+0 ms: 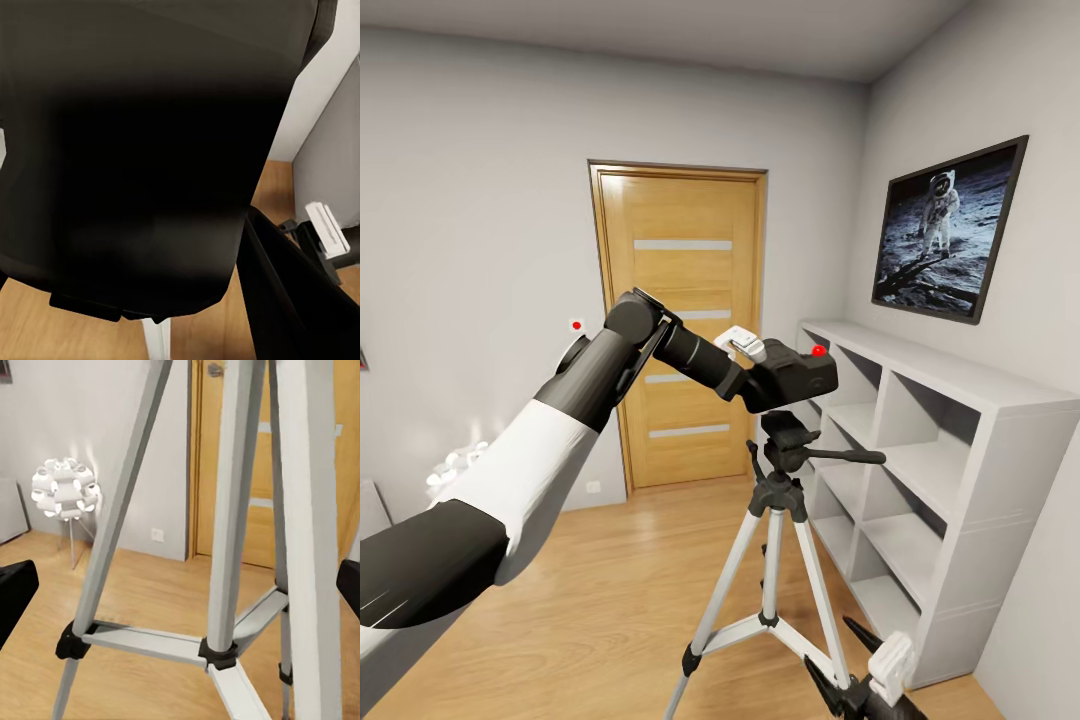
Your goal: Attach the digital camera to the camera tripod in the bedroom.
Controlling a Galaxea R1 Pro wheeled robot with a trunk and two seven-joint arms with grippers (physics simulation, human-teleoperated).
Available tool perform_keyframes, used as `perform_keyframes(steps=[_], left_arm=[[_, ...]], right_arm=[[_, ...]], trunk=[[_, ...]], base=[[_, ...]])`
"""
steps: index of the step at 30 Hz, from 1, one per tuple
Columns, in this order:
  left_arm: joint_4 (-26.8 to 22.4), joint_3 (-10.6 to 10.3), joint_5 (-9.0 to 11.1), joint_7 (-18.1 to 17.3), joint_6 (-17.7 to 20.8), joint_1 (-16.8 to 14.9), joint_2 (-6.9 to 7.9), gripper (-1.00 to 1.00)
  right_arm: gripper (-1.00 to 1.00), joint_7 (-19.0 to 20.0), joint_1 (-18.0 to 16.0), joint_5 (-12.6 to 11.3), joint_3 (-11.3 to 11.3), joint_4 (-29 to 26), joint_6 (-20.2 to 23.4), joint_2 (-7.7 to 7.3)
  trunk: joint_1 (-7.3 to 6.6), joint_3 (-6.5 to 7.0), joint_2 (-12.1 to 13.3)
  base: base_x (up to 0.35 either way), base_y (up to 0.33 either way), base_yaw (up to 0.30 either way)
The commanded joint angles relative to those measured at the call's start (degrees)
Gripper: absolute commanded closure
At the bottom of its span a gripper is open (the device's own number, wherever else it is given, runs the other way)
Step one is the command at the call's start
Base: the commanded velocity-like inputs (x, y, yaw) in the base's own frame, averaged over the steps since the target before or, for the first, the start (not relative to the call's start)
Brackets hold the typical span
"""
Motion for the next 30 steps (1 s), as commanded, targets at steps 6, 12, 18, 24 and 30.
perform_keyframes(steps=[6,12,18,24,30], left_arm=[[-0.03,0.03,-0.64,-0.63,0.54,-0.01,-0.03,1.0],[-0.03,0.03,-0.64,-0.63,0.54,-0.01,-0.03,1.0],[-0.03,0.04,-0.64,-0.63,0.54,0.0,-0.03,1.0],[-0.03,0.03,-0.64,-0.63,0.54,-0.01,-0.03,1.0],[-0.03,0.03,-0.63,-0.68,0.54,-0.02,-0.03,1.0]], right_arm=[[-1.0,-2.17,-2.32,-0.54,0.1,-0.03,3.12,0.6],[-1.0,-2.73,-3.92,-0.53,0.1,-0.04,3.86,0.63],[-1.0,-2.92,-4.57,-0.53,0.11,-0.04,4.04,0.63],[-1.0,-4.07,-4.86,-0.53,0.11,0.0,4.51,0.64],[-1.0,-4.42,-6.44,-0.53,0.1,0.42,7.64,0.65]], trunk=[[0.02,-0.01,-0.03],[0.02,-0.01,-0.03],[0.02,-0.01,-0.03],[0.02,-0.01,-0.03],[0.02,-0.01,-0.03]], base=[[0.0,0.0,0.0],[0.0,0.0,0.0],[0.0,0.0,0.0],[0.0,0.0,0.0],[0.0,0.0,0.0]])
